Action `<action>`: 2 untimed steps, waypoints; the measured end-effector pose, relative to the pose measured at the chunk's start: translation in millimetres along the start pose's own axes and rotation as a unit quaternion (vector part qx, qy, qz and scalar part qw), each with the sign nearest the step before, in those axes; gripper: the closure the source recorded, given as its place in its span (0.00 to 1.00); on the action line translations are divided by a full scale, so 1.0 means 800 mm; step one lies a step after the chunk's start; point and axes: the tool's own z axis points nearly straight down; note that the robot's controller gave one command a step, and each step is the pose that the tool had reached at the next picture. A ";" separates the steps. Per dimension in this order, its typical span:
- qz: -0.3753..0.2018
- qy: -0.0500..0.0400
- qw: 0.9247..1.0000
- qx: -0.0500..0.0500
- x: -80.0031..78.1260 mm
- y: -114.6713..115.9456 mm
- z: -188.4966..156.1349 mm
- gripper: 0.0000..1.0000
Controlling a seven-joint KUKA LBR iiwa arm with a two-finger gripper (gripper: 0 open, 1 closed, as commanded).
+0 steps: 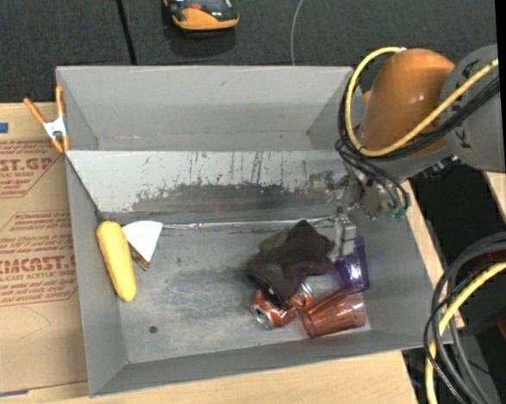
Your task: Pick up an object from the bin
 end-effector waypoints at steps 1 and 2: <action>-0.001 0.001 1.000 -0.001 0.017 0.004 0.085 0.00; -0.083 0.003 0.997 -0.001 0.037 0.032 0.132 1.00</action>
Offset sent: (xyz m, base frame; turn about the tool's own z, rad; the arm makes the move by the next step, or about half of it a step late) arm -0.0314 0.0229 -0.1060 -0.1668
